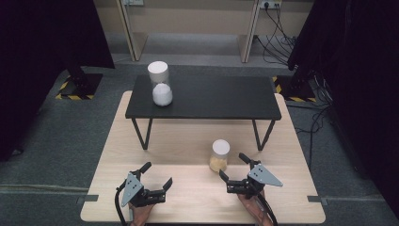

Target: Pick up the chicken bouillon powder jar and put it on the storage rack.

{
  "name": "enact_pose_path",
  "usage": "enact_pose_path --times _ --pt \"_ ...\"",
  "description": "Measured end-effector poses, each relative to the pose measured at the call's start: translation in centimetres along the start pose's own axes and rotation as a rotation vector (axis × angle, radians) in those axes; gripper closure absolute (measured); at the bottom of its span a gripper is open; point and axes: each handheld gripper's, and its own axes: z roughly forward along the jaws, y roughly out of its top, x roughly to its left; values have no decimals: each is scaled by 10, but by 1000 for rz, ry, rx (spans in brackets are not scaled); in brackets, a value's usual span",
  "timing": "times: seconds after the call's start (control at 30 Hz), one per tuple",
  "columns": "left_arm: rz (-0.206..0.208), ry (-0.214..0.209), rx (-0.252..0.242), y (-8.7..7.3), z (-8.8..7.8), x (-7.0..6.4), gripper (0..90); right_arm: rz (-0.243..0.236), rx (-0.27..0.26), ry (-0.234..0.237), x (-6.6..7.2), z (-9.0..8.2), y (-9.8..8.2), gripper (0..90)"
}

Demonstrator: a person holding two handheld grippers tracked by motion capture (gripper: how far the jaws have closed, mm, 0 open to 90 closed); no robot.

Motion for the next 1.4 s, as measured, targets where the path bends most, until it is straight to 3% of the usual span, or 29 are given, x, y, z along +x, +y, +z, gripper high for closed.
enact_pose_path --times 0.23,0.33,0.77,1.4 --pt "1 -1 0 0 0 0 1 -4 12 -21 2 7 2 13" --pt "1 -2 -1 0 0 0 1 -36 20 -2 1 11 4 16" --pt "2 -2 -4 0 0 0 1 -49 40 -52 10 33 14 57" --pt "-3 2 -8 -1 0 1 1 -68 94 -105 20 58 19 200"
